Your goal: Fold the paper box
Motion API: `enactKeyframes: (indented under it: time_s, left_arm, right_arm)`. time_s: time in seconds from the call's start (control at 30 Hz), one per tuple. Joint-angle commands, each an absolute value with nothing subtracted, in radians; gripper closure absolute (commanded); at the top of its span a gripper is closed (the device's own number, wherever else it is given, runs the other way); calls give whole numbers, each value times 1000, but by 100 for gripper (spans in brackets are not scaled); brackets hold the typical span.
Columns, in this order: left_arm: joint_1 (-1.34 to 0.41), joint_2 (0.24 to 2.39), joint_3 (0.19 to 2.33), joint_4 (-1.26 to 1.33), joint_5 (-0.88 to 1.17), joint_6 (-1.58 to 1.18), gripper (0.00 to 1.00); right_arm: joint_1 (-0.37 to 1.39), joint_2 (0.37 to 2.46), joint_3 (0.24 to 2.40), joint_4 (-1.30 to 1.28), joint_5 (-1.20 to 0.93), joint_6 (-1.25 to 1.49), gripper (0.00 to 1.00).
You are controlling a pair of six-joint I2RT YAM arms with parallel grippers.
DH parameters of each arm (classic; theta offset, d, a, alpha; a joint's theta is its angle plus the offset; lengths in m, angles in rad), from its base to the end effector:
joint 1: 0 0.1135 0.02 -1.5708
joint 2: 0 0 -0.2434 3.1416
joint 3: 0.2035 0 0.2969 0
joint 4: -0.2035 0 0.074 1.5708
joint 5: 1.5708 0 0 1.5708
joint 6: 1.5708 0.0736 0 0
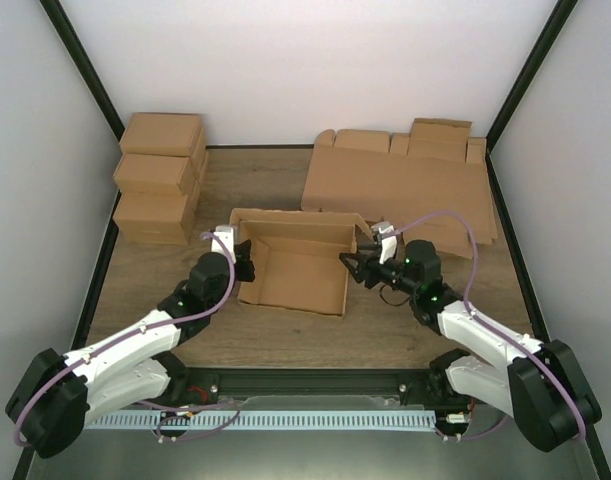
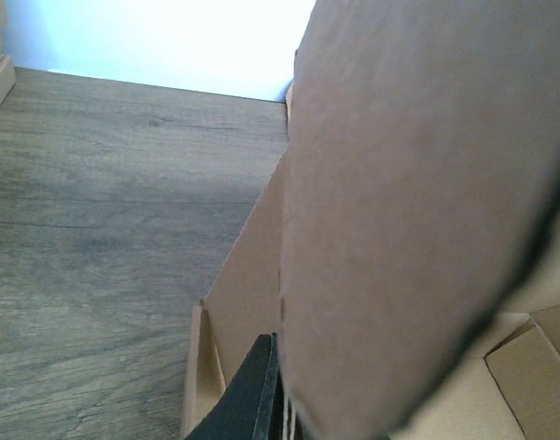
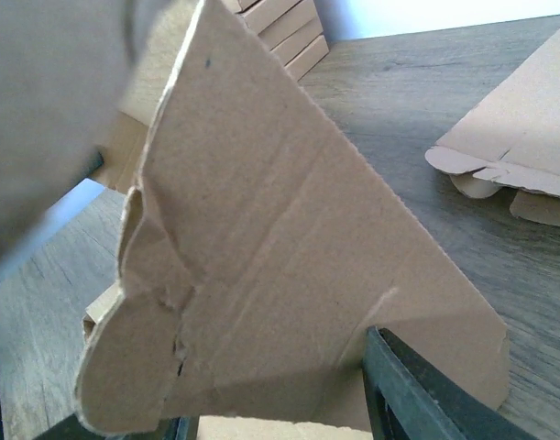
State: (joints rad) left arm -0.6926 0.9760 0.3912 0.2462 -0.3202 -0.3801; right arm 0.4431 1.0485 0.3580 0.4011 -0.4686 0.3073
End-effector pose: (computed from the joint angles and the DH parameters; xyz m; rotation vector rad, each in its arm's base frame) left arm 0.2417 -0.1705 0.1568 0.0812 1.9123 -0.4241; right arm 0.2521 0.1564 0.1456 -0.4683 1.8811 0.9453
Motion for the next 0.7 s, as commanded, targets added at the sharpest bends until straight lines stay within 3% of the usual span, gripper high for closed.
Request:
enactKeyframes:
  time_s: [0.0, 0.27, 0.67]
  left_arm:
    - [-699, 986, 407, 164, -241, -402, 96]
    - [-719, 977, 414, 150, -237, -423, 96]
    - [-736, 956, 403, 138, -261, -423, 96]
  right_arm:
    - [482, 1067, 397, 371, -478, 384, 50]
    - [520, 1089, 465, 220, -294, 504, 43]
    - [523, 1076, 458, 159, -286, 561, 49]
